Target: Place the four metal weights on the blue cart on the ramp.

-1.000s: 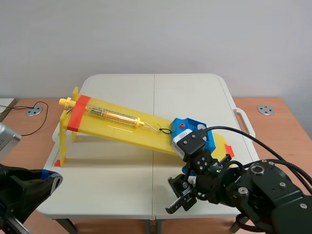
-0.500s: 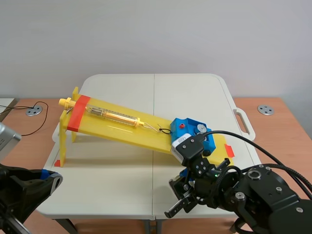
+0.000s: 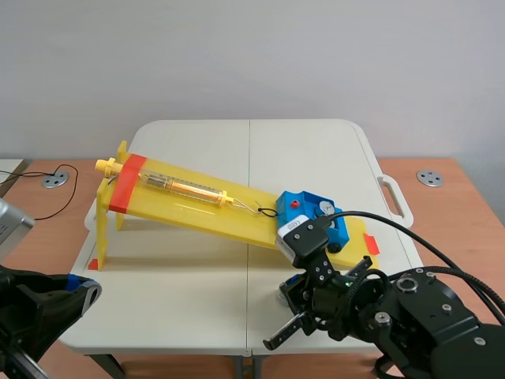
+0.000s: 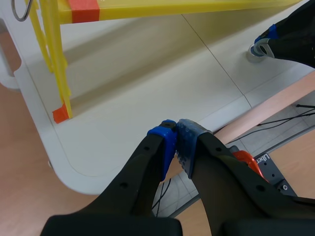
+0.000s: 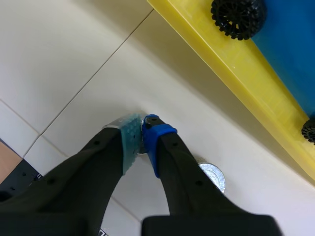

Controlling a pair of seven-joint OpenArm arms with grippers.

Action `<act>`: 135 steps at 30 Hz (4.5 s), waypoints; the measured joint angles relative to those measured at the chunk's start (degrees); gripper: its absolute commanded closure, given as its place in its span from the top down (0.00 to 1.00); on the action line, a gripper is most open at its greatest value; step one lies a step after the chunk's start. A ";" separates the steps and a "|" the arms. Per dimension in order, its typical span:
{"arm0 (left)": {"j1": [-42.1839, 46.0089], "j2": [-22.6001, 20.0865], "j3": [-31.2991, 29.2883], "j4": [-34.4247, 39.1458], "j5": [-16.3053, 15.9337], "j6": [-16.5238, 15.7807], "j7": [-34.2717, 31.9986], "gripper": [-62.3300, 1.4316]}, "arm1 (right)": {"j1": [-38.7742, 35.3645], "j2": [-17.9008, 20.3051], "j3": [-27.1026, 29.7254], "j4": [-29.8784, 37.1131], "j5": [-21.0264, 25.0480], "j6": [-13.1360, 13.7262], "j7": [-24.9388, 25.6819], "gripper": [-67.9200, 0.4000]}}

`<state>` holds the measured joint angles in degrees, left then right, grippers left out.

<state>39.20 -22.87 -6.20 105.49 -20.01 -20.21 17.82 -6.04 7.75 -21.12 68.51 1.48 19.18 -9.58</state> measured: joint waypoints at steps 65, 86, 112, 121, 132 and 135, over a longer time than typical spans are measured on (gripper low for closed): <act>-0.02 0.00 0.00 0.00 0.00 0.00 0.85 0.09 | 8.83 0.07 9.64 12.20 5.20 -1.36 -15.80 0.02; -0.02 0.00 0.00 0.00 0.00 0.00 0.85 0.09 | 9.20 -0.61 8.46 10.86 3.91 -2.08 -14.03 0.02; -0.02 0.00 0.00 0.00 0.00 0.00 0.85 0.09 | 9.22 -0.61 8.46 8.94 3.89 -2.08 -9.53 0.37; -0.02 0.00 0.00 0.00 0.00 0.00 0.83 0.09 | 8.98 -0.52 10.56 13.20 6.29 -1.86 -13.97 0.40; -0.02 0.00 0.00 0.00 0.00 0.00 0.83 0.09 | -0.48 8.00 15.61 32.76 17.33 1.62 -18.18 0.40; -0.02 0.00 0.00 0.00 0.00 0.00 0.83 0.09 | -5.18 10.49 17.22 36.11 19.17 1.84 -19.08 0.40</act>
<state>39.18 -22.87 -6.20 105.49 -20.01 -20.21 18.65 -11.22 18.24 -3.90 104.62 20.64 21.02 -28.67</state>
